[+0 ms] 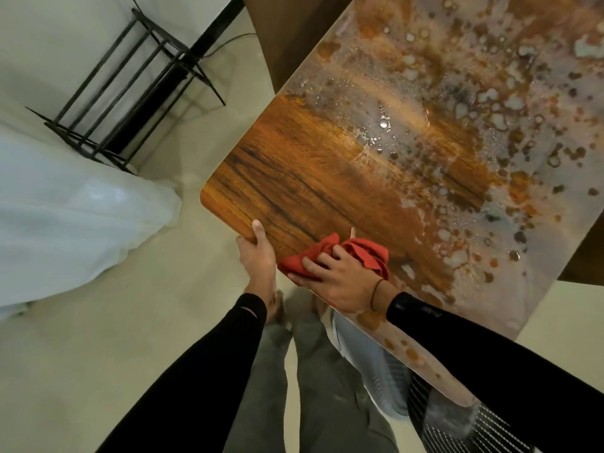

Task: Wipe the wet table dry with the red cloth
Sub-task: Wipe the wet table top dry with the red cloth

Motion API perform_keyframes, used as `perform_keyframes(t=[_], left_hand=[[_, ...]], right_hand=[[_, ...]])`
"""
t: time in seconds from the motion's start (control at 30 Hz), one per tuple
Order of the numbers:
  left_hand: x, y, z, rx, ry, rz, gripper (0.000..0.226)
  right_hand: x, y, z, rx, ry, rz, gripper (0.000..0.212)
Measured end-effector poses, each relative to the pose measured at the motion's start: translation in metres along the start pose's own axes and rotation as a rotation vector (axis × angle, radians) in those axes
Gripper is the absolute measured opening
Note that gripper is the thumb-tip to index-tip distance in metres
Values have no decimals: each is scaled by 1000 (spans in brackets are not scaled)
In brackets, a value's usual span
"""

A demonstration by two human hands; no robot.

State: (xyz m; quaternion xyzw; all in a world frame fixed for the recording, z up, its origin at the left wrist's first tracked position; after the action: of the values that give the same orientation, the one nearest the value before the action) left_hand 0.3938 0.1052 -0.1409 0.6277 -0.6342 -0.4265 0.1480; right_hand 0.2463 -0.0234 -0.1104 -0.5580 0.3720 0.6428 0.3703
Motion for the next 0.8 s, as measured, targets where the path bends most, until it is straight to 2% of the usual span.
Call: perform_keyframes(t=[0.07, 0.13, 0.2, 0.3, 0.37, 0.4, 0.43, 0.47, 0.57, 0.63, 0.73, 0.8], left_hand=[[8, 12, 9, -13, 47, 3, 53], [15, 22, 15, -44, 89, -4, 63], [19, 26, 20, -68, 106, -10, 74], [19, 23, 22, -75, 115, 14, 74], [16, 24, 22, -60, 132, 44, 73], [16, 27, 23, -45, 151, 69, 73], [15, 31, 23, -22, 173, 103, 73], [15, 35, 24, -2, 191, 141, 73], [18, 47, 34, -18, 223, 222, 77], [19, 52, 43, -48, 212, 243, 79], [22, 64, 55, -44, 162, 274, 79], [28, 75, 64, -49, 173, 311, 77]], right_hand=[[5, 15, -16, -59, 33, 22, 82], [5, 25, -50, 25, 40, 12, 82], [-1, 34, -95, 248, 42, -24, 71], [-15, 44, -150, 734, 43, -50, 59], [-21, 39, -151, 985, 22, -72, 56], [-22, 34, -138, 1029, 0, -92, 57], [-21, 27, -117, 993, -26, -108, 60], [-19, 20, -88, 873, -53, -110, 66], [-6, 25, 12, 336, -34, 18, 83], [4, 46, 39, 163, 1, 72, 90], [7, 73, 9, 145, 27, 68, 91], [5, 96, -37, 286, 34, 31, 78]])
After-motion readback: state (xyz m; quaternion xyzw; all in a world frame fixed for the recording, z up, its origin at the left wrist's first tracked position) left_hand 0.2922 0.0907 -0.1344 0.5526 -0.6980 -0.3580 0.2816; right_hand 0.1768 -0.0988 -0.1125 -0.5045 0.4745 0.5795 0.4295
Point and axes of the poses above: each hand's wrist, its own y-axis away from the middle knuckle, its own x-axis out of the palm, z = x × y, the point moved 5 cm from there along -y, towards the middle knuckle, and after that the axes turned 4 degrees about -x, right-handed, at the moved point
